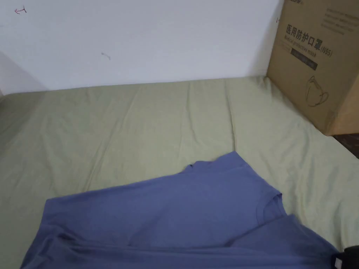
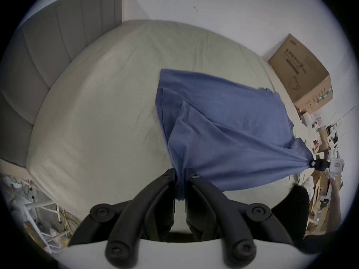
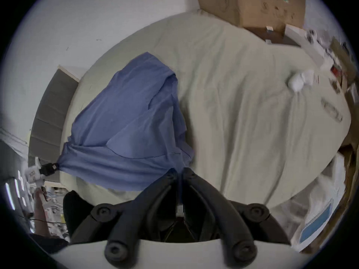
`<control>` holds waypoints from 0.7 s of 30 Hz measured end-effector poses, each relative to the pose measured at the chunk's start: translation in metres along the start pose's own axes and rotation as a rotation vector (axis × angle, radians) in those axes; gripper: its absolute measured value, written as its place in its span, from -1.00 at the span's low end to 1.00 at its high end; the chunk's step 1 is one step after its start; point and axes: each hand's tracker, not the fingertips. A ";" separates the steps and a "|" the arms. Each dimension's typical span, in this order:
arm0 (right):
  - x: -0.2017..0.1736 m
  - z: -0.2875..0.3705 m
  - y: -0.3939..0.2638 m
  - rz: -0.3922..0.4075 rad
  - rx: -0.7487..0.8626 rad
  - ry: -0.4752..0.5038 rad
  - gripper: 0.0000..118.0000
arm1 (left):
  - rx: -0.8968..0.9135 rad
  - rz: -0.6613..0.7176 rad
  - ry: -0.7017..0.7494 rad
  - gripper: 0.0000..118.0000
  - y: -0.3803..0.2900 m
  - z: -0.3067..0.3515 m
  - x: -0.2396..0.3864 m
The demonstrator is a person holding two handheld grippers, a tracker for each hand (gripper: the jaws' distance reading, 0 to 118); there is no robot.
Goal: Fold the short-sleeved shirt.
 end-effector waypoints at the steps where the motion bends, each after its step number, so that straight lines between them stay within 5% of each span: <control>1: 0.003 -0.006 -0.007 0.000 -0.020 0.001 -0.94 | -0.014 -0.004 -0.003 -0.86 -0.008 -0.003 -0.003; 5: 0.003 -0.024 -0.020 0.000 -0.019 -0.017 -0.93 | -0.020 0.087 -0.045 -0.77 -0.031 -0.012 -0.013; 7: -0.002 -0.024 -0.019 0.006 0.007 -0.042 -0.69 | 0.018 0.127 -0.047 -0.33 -0.035 -0.009 -0.015; 9: -0.012 -0.022 -0.018 0.030 0.055 -0.075 0.49 | 0.034 0.131 -0.045 0.75 -0.036 -0.005 -0.015; 10: -0.018 -0.021 -0.016 0.033 0.064 -0.082 0.95 | 0.047 0.131 -0.047 0.96 -0.036 -0.001 -0.014; 19: -0.080 -0.001 0.022 0.141 0.239 -0.054 0.95 | 0.261 0.049 -0.047 0.96 0.001 0.042 0.024; 21: -0.096 -0.002 0.031 0.165 0.256 -0.018 0.90 | 0.270 0.009 -0.059 0.79 0.010 0.047 0.036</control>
